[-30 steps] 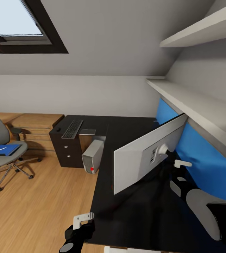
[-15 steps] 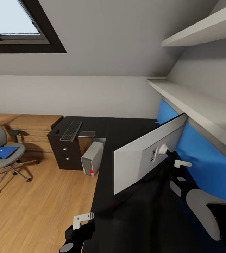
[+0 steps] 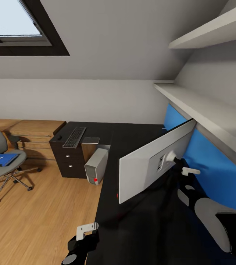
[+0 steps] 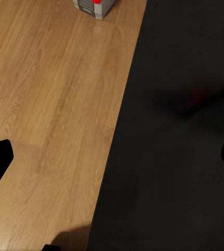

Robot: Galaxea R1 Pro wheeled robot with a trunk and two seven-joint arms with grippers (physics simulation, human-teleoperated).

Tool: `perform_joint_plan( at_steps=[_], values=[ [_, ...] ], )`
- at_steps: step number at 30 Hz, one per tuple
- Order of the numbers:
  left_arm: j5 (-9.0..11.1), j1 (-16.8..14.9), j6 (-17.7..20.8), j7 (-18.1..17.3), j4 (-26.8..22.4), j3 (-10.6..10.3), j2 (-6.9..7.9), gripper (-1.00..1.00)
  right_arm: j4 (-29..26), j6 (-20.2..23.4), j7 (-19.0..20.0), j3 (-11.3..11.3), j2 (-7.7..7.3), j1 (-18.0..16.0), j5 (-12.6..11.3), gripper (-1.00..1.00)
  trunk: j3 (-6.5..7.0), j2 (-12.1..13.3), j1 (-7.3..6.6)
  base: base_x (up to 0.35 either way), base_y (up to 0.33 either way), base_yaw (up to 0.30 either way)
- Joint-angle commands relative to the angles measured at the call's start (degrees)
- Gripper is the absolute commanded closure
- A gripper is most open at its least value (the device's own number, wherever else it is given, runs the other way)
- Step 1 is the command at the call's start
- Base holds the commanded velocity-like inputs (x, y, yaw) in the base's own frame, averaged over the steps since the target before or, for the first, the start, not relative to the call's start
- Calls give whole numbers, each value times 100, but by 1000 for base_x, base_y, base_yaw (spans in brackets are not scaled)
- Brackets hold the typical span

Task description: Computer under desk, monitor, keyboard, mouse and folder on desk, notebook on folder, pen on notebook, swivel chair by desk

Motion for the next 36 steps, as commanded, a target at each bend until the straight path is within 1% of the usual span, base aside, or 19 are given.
perform_joint_plan(
  at_steps=[1, 16, 19, 22, 27, 36],
  values=[
    [50, -2, 12, 42, -10, -5, 0, -100, 5, -19, -6, 35, 0, -5, -46, -100, -10, -11, 3, 0, 0, 0],
    [48, -2, 16, 40, -10, -5, 0, -100, 5, -19, 43, 41, -5, -5, -29, -100, -10, -11, 3, 0, 0, 0],
    [50, -2, 15, 40, -10, -5, 0, -100, 7, -19, 75, 40, -2, -5, 77, -100, -10, -11, 3, 0, 0, 0],
    [50, -2, 17, 42, -10, -5, 0, -100, 16, -19, 113, 38, 1, -5, 249, -100, -10, -11, 3, 0, 0, 0],
    [48, -2, 13, 43, -10, -5, 0, -100, 21, -17, 131, 37, 7, -5, 357, -100, -10, -11, 3, 0, 0, 0],
    [48, -2, 12, 45, -10, -5, 0, -100, 30, -18, 134, 36, 8, -5, 382, -100, -10, -11, 3, 0, 0, 0]
  ],
)
